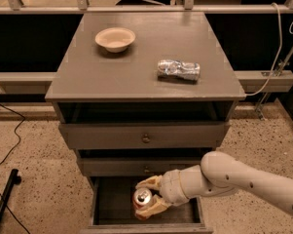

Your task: Place coke can into bottom drawer

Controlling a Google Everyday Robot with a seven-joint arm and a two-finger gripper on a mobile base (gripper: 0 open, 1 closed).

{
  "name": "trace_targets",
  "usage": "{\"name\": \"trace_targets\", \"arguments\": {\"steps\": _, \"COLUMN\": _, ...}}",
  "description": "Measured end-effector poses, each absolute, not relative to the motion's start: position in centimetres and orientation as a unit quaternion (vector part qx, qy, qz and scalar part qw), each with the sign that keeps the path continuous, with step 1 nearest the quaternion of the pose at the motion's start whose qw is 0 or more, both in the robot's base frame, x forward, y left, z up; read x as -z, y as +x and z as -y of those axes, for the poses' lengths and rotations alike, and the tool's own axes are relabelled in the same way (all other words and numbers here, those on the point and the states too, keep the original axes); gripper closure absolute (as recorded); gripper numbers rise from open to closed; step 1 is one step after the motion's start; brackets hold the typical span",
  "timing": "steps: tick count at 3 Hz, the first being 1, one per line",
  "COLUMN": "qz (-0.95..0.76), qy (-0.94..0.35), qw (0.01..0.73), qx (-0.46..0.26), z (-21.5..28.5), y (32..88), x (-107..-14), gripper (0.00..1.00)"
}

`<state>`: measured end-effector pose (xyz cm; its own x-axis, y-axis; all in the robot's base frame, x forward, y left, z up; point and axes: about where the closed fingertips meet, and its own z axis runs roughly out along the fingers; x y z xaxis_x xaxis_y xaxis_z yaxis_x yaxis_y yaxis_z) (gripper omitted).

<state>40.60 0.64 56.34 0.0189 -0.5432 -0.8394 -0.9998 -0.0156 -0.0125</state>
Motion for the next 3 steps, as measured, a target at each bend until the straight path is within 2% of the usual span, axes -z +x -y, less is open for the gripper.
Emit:
{"name": "trace_targets", "arguments": {"steps": 1, "qz": -0.639, "qy": -0.601, "qw": 0.353, "qx": -0.323, "z": 1.0, "y": 41.0, "x": -55.1, "gripper": 1.0}}
{"name": "trace_targets", "arguments": {"steps": 3, "qz": -0.649, "qy": -0.525, "qw": 0.495, "qx": -0.242, "z": 8.5, "y": 44.0, "x": -47.9, "gripper": 1.0}}
